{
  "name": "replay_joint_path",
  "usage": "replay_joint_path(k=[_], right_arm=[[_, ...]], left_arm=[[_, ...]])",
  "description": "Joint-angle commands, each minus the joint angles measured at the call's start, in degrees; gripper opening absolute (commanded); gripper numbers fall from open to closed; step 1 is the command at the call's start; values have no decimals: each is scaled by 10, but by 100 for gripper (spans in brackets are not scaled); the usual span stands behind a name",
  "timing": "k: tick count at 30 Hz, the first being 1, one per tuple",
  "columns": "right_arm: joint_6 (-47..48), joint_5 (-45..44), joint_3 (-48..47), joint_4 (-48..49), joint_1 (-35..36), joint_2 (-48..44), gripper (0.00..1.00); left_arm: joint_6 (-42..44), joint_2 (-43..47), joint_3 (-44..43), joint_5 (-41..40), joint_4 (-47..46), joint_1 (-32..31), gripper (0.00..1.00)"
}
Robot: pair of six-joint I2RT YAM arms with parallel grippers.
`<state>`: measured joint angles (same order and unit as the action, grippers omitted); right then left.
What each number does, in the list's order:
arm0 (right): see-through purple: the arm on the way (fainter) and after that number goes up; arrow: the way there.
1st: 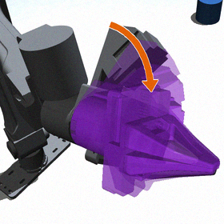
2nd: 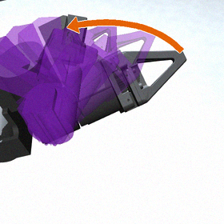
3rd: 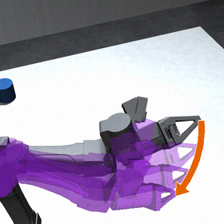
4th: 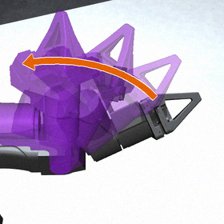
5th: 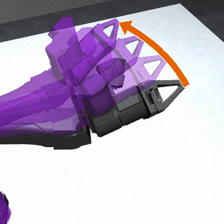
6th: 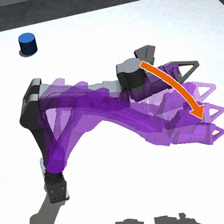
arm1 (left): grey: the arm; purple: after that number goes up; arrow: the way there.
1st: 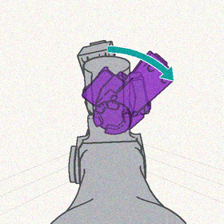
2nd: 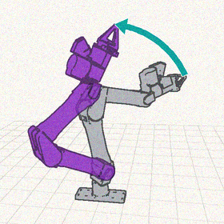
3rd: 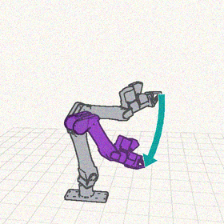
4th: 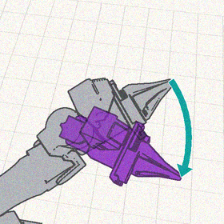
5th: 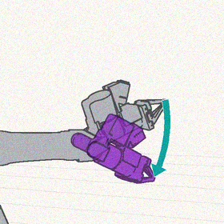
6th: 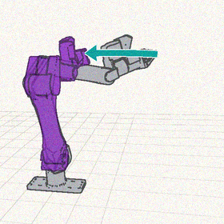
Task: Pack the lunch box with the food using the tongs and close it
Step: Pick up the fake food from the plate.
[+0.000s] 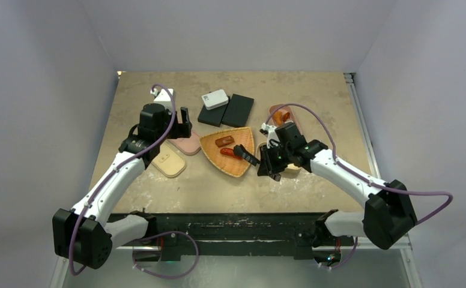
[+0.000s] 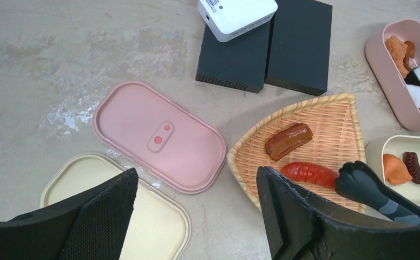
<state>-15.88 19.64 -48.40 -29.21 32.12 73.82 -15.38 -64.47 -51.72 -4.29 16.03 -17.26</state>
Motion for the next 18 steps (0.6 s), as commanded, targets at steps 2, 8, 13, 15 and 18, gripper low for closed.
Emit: replay_joint_path(k=[2,8,13,15,18], right_arm=[[9,-6,-9,8,25,-13,27],[19,-97,-58,-24,58,3,29],[19,-134,-91,-35,62,4,31],[17,-144,-92,-41,62,11,32],[12,-150,-90,-53,62,30,33]], left_arm=[[10,0,0,4,-4,3,79],[11,1,1,4,-3,3,79],[12,3,1,4,-3,3,79],[12,4,1,5,-3,3,79],[12,4,1,6,-4,3,79]])
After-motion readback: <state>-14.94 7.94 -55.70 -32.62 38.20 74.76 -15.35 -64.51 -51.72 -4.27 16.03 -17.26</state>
